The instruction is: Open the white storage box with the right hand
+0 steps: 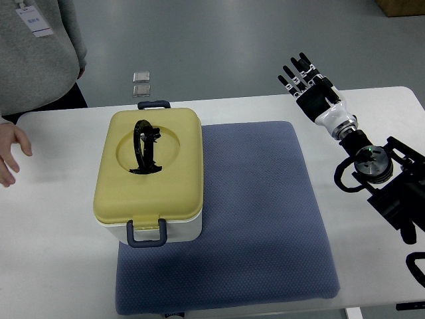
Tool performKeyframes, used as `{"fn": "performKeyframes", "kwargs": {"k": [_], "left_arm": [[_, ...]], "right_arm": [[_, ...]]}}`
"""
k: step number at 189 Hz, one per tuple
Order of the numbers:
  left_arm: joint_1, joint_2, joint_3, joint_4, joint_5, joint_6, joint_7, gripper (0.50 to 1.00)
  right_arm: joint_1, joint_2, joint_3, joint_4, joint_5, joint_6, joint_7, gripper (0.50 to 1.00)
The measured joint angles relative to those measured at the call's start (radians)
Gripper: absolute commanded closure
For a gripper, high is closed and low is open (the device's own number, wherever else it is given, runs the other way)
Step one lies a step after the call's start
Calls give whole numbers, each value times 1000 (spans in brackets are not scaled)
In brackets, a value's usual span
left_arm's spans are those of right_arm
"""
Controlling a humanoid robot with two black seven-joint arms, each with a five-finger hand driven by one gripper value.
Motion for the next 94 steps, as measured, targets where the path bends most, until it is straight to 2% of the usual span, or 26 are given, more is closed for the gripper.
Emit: {"fn": "performKeyframes", "kwargs": {"k": [60,94], "left_arm": [[0,0,1,-1,0,0,0,500],[0,0,3,0,0,0,0,500]], "right_arm": [[6,-8,-12,-1,-37,0,-3,542],[80,-38,-28,0,-272,28,-6,542]]}}
